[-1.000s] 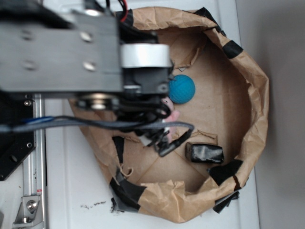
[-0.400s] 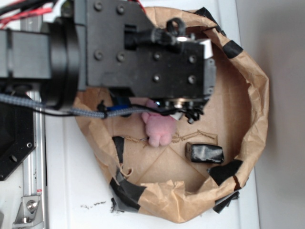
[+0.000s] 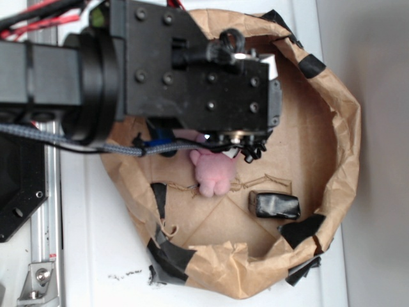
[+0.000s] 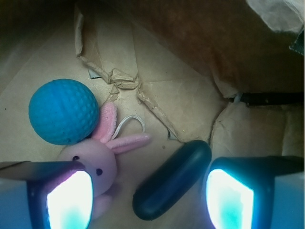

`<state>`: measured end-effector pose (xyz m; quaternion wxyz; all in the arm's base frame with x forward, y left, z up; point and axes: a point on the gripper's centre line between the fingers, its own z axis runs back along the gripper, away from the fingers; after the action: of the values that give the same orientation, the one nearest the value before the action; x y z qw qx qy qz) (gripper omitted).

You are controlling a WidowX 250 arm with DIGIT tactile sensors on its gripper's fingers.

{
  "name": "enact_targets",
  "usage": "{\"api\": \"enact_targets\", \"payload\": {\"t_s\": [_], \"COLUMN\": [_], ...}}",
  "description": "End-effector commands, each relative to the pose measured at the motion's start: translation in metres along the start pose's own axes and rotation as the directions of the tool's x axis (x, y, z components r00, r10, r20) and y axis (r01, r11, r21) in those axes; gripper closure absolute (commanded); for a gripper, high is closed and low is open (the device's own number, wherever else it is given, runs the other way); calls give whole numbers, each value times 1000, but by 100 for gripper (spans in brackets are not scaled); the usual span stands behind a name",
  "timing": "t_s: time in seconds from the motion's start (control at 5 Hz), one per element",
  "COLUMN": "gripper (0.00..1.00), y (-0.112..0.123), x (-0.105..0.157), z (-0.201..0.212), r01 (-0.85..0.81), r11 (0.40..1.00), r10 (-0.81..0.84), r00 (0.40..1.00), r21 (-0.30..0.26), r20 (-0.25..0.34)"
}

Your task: Grab the plastic pickle.

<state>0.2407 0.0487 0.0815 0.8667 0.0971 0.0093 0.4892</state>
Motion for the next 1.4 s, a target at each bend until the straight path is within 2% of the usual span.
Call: {"api": "enact_targets", "payload": {"t_s": [0.0, 0.2, 0.4, 0.6, 0.8, 1.0, 1.2], "gripper": [0, 0, 0, 0, 0, 0, 0], "y": [15, 25, 30, 37, 48, 49, 42], "x": [8, -12, -26, -28, -23, -19, -20], "z": [6, -23, -36, -37, -33, -35, -42], "r01": [-43, -115, -117, -116, -118, -125, -98], "r11": [999, 992, 990, 981, 971, 971, 976], "r10": [43, 114, 119, 119, 116, 123, 102], "r00": [999, 993, 993, 993, 993, 992, 995], "r21": [-20, -51, -73, -156, -206, -206, -193], "r20": [16, -28, 27, 14, -23, -22, 9]}}
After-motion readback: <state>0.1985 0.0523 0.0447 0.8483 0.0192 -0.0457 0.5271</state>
